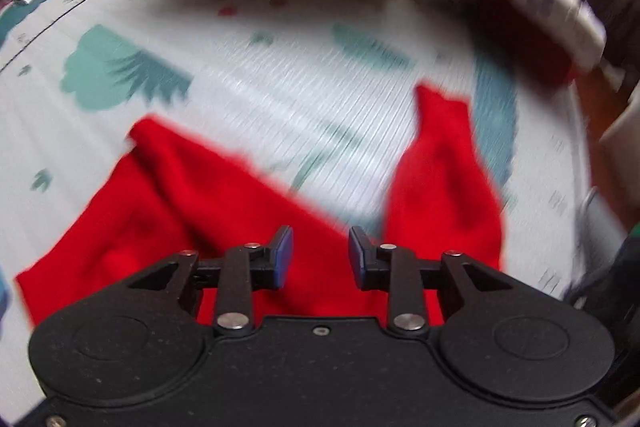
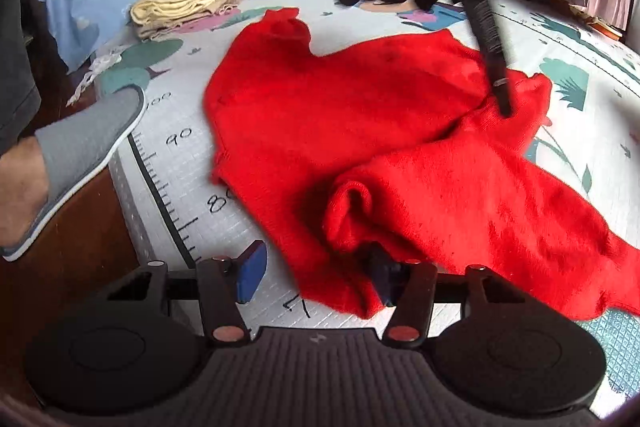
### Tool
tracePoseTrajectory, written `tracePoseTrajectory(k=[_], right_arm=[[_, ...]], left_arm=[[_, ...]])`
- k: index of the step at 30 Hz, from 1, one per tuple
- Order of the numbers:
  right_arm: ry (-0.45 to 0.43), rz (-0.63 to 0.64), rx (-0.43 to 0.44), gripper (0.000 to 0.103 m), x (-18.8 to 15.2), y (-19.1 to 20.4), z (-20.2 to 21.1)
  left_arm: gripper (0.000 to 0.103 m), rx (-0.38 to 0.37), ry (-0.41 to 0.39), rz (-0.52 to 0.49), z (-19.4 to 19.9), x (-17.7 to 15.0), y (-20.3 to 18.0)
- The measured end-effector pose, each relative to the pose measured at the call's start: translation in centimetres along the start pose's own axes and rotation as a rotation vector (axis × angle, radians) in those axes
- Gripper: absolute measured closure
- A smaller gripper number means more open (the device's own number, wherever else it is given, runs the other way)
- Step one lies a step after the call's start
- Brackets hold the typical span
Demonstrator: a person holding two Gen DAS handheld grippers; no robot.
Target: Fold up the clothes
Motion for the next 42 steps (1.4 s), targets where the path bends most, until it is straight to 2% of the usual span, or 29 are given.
tracePoseTrajectory(k=[5,8,14,15,17,19,20,21,23,26,33,36,39,42], right_arm=[[0.007,0.015,-0.001,0.042,0.2,0.1,-0.2],[0.005,0.036,-0.008,0.042,0.2,0.3,-0.1],[-0.003,0.073,-0.005,0.042,0.1,0.6,0.1],[-0.006,0.075,-0.007,0.043,0.2,0.6,0.1],[-0.012,0.071,-0.005,0.043,0.2,0.6,0.2],[-0.016,0.063,-0.005,0.043,0.2,0.5,0.2],[-0.018,0.054,-0.006,0.043,0.2,0.4,0.3],[-0.022,0.039,-0.006,0.043,0.2,0.2,0.3],[-0.022,0.027,-0.007,0.043,0.2,0.1,0.2],[-0.02,0.018,-0.004,0.041,0.1,0.1,0.0],[-0.016,0.019,0.009,0.038,0.1,0.5,-0.1],[-0.012,0.01,0.023,0.034,0.0,0.4,-0.2],[-0.006,0.012,0.028,0.032,0.0,0.3,-0.3],[0.008,0.037,0.024,0.032,0.0,0.5,-0.5]], left_arm=[[0.074,-0.1,-0.006,0.014,-3.5,3.8,-3.0],[0.06,-0.185,0.038,0.006,-5.7,5.4,-5.4],[0.061,-0.164,0.102,-0.161,-8.2,6.3,-10.0],[0.063,-0.152,0.096,-0.181,-8.2,6.4,-10.4],[0.073,-0.126,0.102,-0.185,-8.5,6.6,-10.7],[0.091,-0.109,0.097,-0.172,-8.6,6.6,-10.6],[0.097,-0.119,0.095,-0.162,-8.5,6.4,-10.4],[0.097,-0.129,0.085,-0.156,-8.2,6.3,-10.2],[0.098,-0.133,0.004,-0.142,-6.8,6.1,-9.3],[0.098,-0.126,-0.107,-0.05,-3.6,5.3,-6.3],[0.098,-0.049,-0.249,0.201,3.2,2.1,4.0],[0.098,0.008,-0.282,0.314,4.1,1.1,8.1],[0.098,0.025,-0.29,0.386,4.0,0.0,10.2],[0.098,0.025,-0.282,0.379,3.4,-0.6,10.2]])
Point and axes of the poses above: each gripper's, at about its wrist camera, not at the fingertips, and z roughly against the way its jaws point, y to its left, x to its top, the point moved 5 cm from there along -z, roughly the way its jaws point, and after that the axes turned 9 degrees about x, right-handed, at the moved point
